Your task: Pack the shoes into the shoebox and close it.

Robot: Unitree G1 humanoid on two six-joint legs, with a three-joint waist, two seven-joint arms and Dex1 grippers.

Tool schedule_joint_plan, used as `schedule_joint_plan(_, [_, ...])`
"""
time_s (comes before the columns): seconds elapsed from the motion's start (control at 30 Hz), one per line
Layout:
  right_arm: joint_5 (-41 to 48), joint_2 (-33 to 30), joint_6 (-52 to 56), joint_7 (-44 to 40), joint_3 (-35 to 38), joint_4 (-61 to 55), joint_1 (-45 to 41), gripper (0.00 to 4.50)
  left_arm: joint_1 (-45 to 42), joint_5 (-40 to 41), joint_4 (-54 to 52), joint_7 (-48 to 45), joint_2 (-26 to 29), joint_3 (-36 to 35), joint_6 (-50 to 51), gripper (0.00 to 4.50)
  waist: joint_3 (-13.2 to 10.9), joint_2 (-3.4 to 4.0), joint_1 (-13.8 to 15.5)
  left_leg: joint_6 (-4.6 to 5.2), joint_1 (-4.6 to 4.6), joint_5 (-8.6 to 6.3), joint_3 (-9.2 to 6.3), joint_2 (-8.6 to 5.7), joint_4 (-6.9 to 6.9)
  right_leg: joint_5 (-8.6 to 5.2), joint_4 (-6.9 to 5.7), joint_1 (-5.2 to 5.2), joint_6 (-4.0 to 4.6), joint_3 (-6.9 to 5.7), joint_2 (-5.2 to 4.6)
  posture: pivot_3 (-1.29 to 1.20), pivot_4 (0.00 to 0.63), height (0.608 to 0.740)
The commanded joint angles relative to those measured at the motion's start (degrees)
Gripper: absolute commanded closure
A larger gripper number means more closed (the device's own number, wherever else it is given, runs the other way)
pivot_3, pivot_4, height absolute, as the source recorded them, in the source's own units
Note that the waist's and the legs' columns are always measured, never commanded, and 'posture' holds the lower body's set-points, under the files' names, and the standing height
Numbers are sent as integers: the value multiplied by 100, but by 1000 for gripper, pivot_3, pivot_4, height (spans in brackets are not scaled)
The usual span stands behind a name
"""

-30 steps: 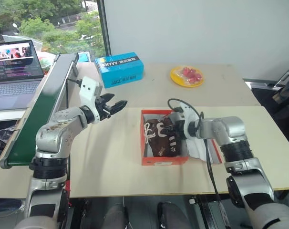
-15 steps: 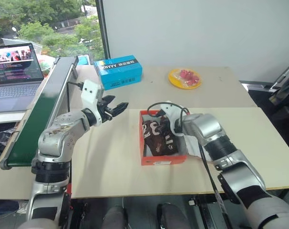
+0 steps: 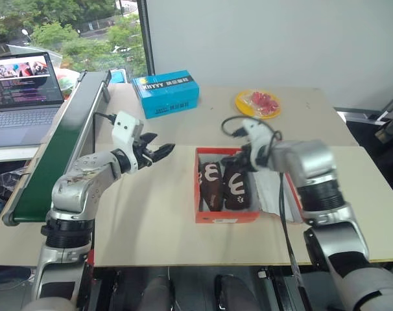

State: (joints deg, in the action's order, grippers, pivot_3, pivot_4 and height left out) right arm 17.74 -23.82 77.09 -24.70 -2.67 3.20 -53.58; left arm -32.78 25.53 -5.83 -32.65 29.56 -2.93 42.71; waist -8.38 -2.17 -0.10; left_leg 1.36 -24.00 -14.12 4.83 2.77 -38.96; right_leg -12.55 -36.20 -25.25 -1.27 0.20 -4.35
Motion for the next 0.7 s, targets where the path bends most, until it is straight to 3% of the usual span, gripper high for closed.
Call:
schedule_joint_plan(0.03, [393,-317,730,-87,691,-1065,-131,48,-358,-158,156,-420,85,279,-306,963,0,1,-15,0,-1,0,2,2,0,0,2,0,1,-1,2,0,150,740])
schedule_joint_plan(0.13, [620,-601,1106,-182,996,-1783,192,48,-513,-248,369,-848,145,546,-479,963,-1,1,-13,1,-4,0,12,-1,-1,0,10,1,0,-4,1,0,150,740])
schedule_joint_plan(0.27, [1333,-896,1541,-308,1785,-2898,1029,1059,-698,-360,630,-1862,410,999,-805,963,-1,1,24,1,-8,-1,11,-4,-1,0,14,6,0,-11,0,0,150,740])
schedule_joint_plan(0.43, [2615,-1620,1541,-389,2809,-3899,2135,2837,-975,-576,1146,-2951,750,1342,-1318,963,-5,7,32,2,-10,0,10,-5,-4,-1,13,3,-1,-7,0,0,150,740])
schedule_joint_plan(0.57, [3755,-2127,1541,-365,3963,-4601,3705,4226,-1369,-914,1857,-3523,765,1621,-1803,963,-6,5,67,4,-4,0,3,-5,-4,-2,18,15,-1,-11,3,0,150,740])
schedule_joint_plan(0.6, [3928,-2203,1541,-322,4131,-4807,4130,4449,-1455,-967,1987,-3600,733,1653,-1870,963,-6,5,74,5,-4,0,3,-5,-4,-2,19,16,-2,-10,2,0,150,740])
schedule_joint_plan(0.7, [4261,-1978,1541,12,4427,-5342,5111,4449,-1661,-1158,2293,-3778,622,1751,-2082,963,-7,3,73,6,-7,-1,-2,-8,-8,-4,18,18,-5,-9,0,0,150,740])
